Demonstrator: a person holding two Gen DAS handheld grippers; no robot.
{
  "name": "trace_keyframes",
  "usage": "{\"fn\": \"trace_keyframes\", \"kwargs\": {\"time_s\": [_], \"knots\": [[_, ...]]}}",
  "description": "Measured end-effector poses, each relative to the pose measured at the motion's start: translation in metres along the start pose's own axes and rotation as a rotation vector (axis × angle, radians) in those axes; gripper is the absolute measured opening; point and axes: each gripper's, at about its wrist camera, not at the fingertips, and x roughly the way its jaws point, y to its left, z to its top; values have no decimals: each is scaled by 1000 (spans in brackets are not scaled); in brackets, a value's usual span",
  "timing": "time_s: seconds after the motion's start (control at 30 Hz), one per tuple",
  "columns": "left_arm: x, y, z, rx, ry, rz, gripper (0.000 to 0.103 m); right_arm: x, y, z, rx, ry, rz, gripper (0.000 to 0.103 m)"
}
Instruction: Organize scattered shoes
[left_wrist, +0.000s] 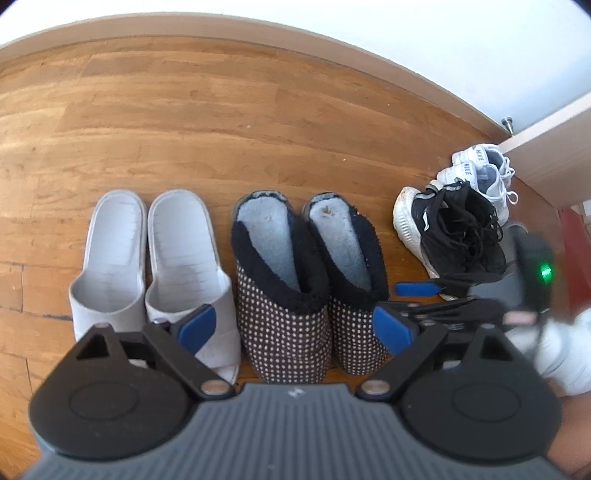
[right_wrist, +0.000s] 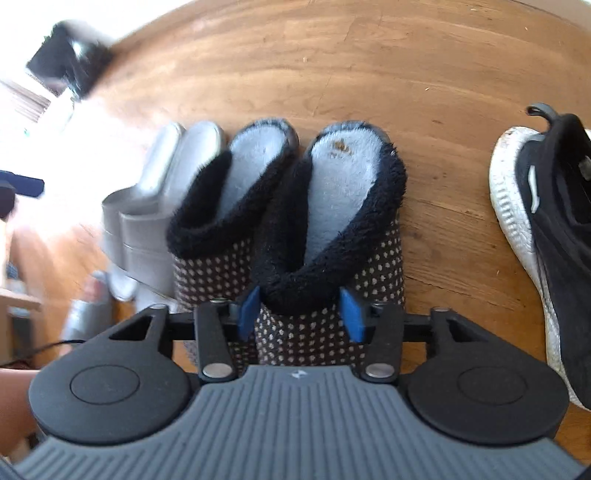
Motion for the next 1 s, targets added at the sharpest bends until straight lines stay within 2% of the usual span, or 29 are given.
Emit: {"fn": "trace_keyframes", "kwargs": {"time_s": [0.1, 0.17, 0.23, 0.33, 0.37, 0.43, 0.5, 0.6, 0.73, 0.77, 0.8, 0.83, 0.87, 0.93, 1.0], "knots": [[11, -22, 1, 81, 3, -14, 94, -30, -20, -3, -29, -71, 17, 76], [19, -38, 3, 127, 8, -25, 94, -55, -40, -10, -9, -148, -40, 85], [30, -56, 8, 153, 17, -41, 94, -85, -69, -20, 85, -237, -132, 87], [52, -77, 24, 70, 28, -88, 94, -114, -109, -38, 271, -325, -231, 87], [64, -86, 31, 14, 39, -120, 94, -121, -121, -44, 333, -347, -257, 87], [85, -99, 42, -79, 50, -170, 94, -133, -145, -57, 461, -380, -285, 87], [106, -117, 54, -158, 30, -169, 94, -141, -161, -69, 558, -407, -296, 87], [141, -140, 71, -248, 8, -192, 94, -147, -170, -79, 602, -436, -311, 87], [200, -159, 80, -311, 67, -136, 90, -153, -174, -87, 593, -449, -308, 87], [215, -161, 79, -316, 62, -110, 87, -154, -176, -87, 595, -450, -298, 87], [225, -162, 78, -319, 47, -94, 68, -155, -177, -88, 594, -453, -289, 87], [229, -161, 77, -319, 18, -93, 39, -157, -178, -88, 593, -457, -279, 87], [232, -160, 76, -315, -3, -96, 30, -159, -179, -90, 593, -461, -275, 87], [226, -168, 77, -203, -42, -81, 22, -163, -182, -92, 594, -473, -269, 87], [217, -176, 79, -68, -28, -84, 22, -163, -186, -94, 604, -473, -266, 87]]}}
